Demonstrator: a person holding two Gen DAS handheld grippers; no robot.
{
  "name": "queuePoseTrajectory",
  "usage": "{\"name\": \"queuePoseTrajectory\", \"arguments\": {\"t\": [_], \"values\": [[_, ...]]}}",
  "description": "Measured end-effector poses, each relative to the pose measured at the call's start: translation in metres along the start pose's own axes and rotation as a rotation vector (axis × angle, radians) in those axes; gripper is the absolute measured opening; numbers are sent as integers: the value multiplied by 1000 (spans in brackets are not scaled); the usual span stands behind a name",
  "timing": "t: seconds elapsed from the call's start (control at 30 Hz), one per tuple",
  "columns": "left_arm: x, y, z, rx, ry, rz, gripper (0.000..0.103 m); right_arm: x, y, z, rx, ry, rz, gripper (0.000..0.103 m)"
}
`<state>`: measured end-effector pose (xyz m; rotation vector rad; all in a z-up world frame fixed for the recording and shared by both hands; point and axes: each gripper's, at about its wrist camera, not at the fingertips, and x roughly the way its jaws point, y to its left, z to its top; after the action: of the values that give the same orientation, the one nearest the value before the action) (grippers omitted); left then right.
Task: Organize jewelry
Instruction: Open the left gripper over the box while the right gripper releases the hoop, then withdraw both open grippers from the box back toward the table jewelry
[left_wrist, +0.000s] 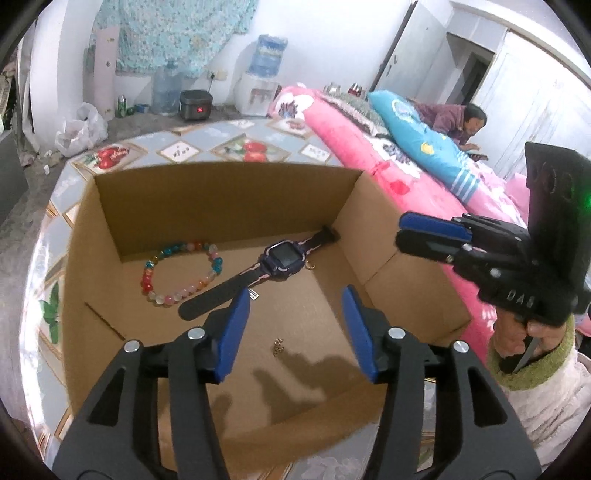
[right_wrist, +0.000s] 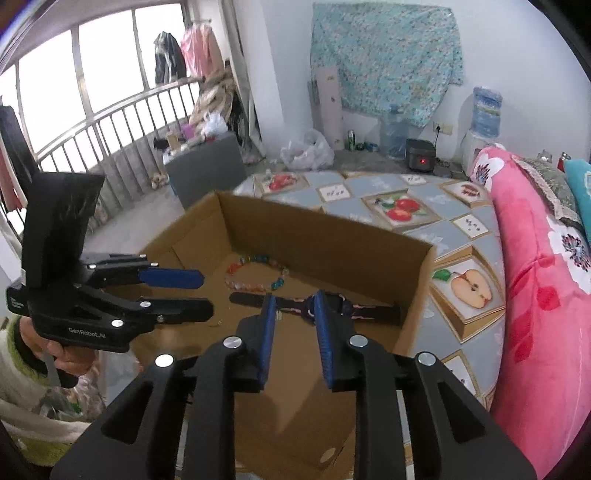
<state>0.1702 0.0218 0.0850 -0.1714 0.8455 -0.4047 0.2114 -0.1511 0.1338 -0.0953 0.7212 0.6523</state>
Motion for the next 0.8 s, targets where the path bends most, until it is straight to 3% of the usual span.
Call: {"name": "queuePoseTrajectory", "arguments": {"t": [0.27, 0.43, 0.5, 0.67, 0.8], "values": [[-66, -19, -28, 68, -133, -4, 73, -87, 3, -20, 46, -181, -32, 48], [-98, -34, -57, 119, -187, -57, 85, -133, 8, -49, 113, -267, -71, 78], [-104, -44, -70, 154, -190, -72, 92, -142, 10, -62, 133, -276, -88, 84], [-79, -60, -106, 153, -79, -97, 95, -139, 17, -106, 198, -200, -205, 96], [-40, -61, -136, 101, 57, -97, 95, -112, 19, -142, 228, -45, -310, 97]]}}
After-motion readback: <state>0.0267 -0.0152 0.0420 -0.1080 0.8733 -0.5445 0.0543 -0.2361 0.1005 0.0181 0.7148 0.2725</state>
